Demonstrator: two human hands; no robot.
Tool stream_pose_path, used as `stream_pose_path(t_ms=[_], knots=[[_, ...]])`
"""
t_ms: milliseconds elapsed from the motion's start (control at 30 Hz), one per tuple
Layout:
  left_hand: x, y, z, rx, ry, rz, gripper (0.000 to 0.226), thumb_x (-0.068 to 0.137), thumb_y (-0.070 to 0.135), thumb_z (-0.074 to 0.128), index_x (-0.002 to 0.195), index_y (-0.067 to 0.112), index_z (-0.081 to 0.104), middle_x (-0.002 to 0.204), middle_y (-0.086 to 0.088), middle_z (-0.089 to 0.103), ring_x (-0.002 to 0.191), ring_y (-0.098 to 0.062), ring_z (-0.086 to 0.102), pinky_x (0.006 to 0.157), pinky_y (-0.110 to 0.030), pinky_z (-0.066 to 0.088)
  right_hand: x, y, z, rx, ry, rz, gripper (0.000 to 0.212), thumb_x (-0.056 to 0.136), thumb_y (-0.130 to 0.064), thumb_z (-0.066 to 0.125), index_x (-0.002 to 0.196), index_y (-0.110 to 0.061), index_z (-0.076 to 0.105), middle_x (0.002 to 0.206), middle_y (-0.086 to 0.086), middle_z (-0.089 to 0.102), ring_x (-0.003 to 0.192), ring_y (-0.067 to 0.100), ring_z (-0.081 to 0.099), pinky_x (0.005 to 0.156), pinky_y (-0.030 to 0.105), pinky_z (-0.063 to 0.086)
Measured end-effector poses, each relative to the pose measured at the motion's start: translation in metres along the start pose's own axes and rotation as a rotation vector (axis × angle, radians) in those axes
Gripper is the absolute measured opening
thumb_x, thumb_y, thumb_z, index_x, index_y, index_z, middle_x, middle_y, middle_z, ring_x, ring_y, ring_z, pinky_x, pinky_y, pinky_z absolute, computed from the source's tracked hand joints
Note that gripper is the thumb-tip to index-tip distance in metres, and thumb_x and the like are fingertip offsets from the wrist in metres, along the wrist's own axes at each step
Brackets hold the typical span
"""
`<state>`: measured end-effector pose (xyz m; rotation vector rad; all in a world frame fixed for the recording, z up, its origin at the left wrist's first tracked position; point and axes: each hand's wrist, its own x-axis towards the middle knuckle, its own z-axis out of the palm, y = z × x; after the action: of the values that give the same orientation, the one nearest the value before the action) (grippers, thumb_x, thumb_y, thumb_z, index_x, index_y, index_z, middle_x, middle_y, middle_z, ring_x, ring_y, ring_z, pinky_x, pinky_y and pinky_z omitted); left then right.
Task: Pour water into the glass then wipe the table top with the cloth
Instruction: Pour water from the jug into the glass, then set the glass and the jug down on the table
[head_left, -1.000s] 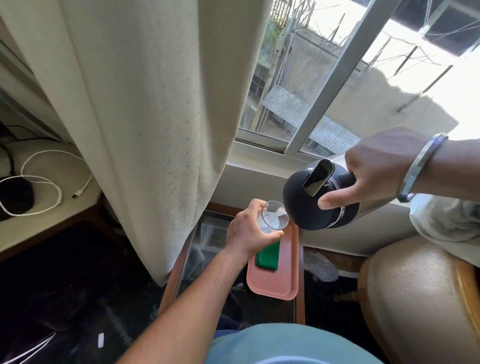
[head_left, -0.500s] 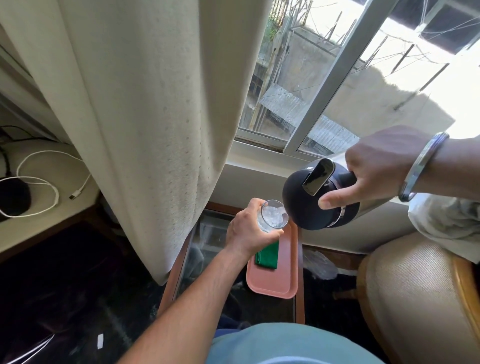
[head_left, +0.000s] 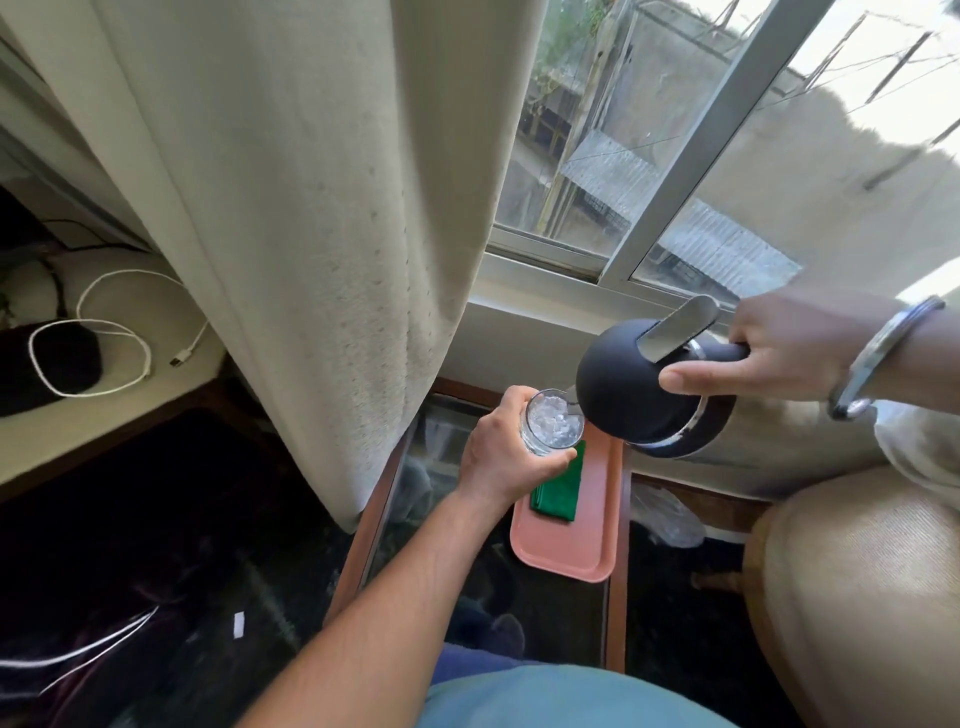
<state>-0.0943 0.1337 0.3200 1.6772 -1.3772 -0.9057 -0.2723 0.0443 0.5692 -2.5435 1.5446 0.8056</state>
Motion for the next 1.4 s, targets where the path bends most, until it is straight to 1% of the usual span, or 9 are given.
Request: stream_pose_path(t_ms=[333, 467, 667, 733, 833, 867, 1000, 1167, 1400], knots=[[-0.009, -0.007, 0.012, -0.035, 0.158, -0.083, 0.066, 0.059, 0.047, 0.090, 0.114, 0.035, 0.055, 0.098, 0.013, 0.072, 0.090, -0.005, 0.069, 0.076, -0.034, 0.058, -0.004, 0.014, 0.095, 0.735, 0.010, 0.018, 0.067, 0.068, -0.078, 0.042, 0.042, -0.017, 0.032, 0.044, 0.001, 0.022, 0.040, 0.016, 0.024, 0.043, 0.026, 0.033], [-0.025, -0.014, 0.001, 0.083, 0.226, -0.074, 0.072, 0.055, 0.058, 0.085, 0.117, 0.036, 0.056, 0.108, 0.015, 0.067, 0.098, -0.005, 0.062, 0.084, -0.022, 0.049, -0.011, -0.008, 0.152, 0.928, 0.103, 0.076, 0.082, 0.073, -0.084, 0.046, 0.043, -0.008, 0.041, 0.039, 0.002, 0.032, 0.035, 0.014, 0.025, 0.036, 0.019, 0.023], [-0.053, -0.051, -0.027, 0.238, 0.211, -0.165, 0.075, 0.052, 0.062, 0.079, 0.116, 0.029, 0.061, 0.109, 0.008, 0.056, 0.096, -0.012, 0.059, 0.081, -0.024, 0.049, -0.033, -0.073, 0.231, 1.378, 0.106, 0.350, 0.088, 0.051, -0.100, 0.040, 0.042, -0.013, 0.033, 0.037, 0.003, 0.028, 0.035, 0.014, 0.025, 0.046, 0.024, 0.030], [-0.060, -0.156, -0.012, 0.226, 0.003, -0.194, 0.075, 0.050, 0.066, 0.077, 0.115, 0.034, 0.059, 0.107, 0.011, 0.055, 0.092, -0.010, 0.059, 0.078, -0.024, 0.049, -0.022, -0.149, 0.327, 1.598, 0.150, 0.568, 0.089, 0.050, -0.100, 0.045, 0.044, -0.012, 0.034, 0.038, 0.002, 0.028, 0.038, 0.015, 0.025, 0.055, 0.038, 0.033], [-0.080, -0.170, -0.021, 0.282, -0.010, -0.217, 0.075, 0.051, 0.065, 0.077, 0.116, 0.033, 0.059, 0.108, 0.010, 0.054, 0.091, -0.011, 0.061, 0.078, -0.028, 0.055, -0.031, -0.179, 0.357, 1.648, 0.165, 0.717, 0.081, 0.051, -0.097, 0.051, 0.039, -0.019, 0.036, 0.035, -0.005, 0.030, 0.033, 0.014, 0.026, 0.054, 0.044, 0.034], [-0.092, -0.236, 0.000, 0.280, -0.098, -0.264, 0.075, 0.051, 0.063, 0.077, 0.116, 0.031, 0.059, 0.109, 0.010, 0.054, 0.092, -0.011, 0.061, 0.078, -0.026, 0.054, -0.012, -0.210, 0.418, 1.684, 0.154, 0.722, 0.083, 0.052, -0.097, 0.051, 0.036, -0.017, 0.035, 0.034, -0.007, 0.030, 0.034, 0.013, 0.026, 0.053, 0.045, 0.034], [-0.101, -0.266, -0.002, 0.231, -0.084, -0.267, 0.069, 0.053, 0.053, 0.080, 0.115, 0.028, 0.059, 0.108, 0.009, 0.054, 0.093, -0.009, 0.058, 0.077, -0.010, 0.041, -0.007, -0.241, 0.450, 1.721, 0.262, 0.816, 0.082, 0.058, -0.094, 0.051, 0.036, -0.016, 0.040, 0.033, -0.008, 0.031, 0.042, 0.014, 0.028, 0.052, 0.050, 0.041], [-0.099, -0.272, -0.003, 0.212, -0.148, -0.242, 0.066, 0.060, 0.032, 0.090, 0.119, 0.021, 0.061, 0.114, 0.004, 0.057, 0.104, -0.012, 0.057, 0.089, -0.018, 0.044, -0.001, -0.258, 0.452, 1.839, 0.463, 0.823, 0.076, 0.065, -0.089, 0.052, 0.035, -0.021, 0.036, 0.033, -0.012, 0.029, 0.034, 0.008, 0.024, 0.042, 0.025, 0.026], [-0.122, -0.343, 0.039, 0.212, -0.154, -0.237, 0.066, 0.063, 0.020, 0.091, 0.121, 0.016, 0.060, 0.116, 0.003, 0.054, 0.103, -0.002, 0.050, 0.092, -0.003, 0.033, 0.011, -0.296, 0.550, 1.696, 0.509, 0.851, 0.080, 0.076, -0.084, 0.048, 0.048, -0.010, 0.033, 0.042, 0.005, 0.030, 0.048, 0.017, 0.031, 0.039, 0.061, 0.032]])
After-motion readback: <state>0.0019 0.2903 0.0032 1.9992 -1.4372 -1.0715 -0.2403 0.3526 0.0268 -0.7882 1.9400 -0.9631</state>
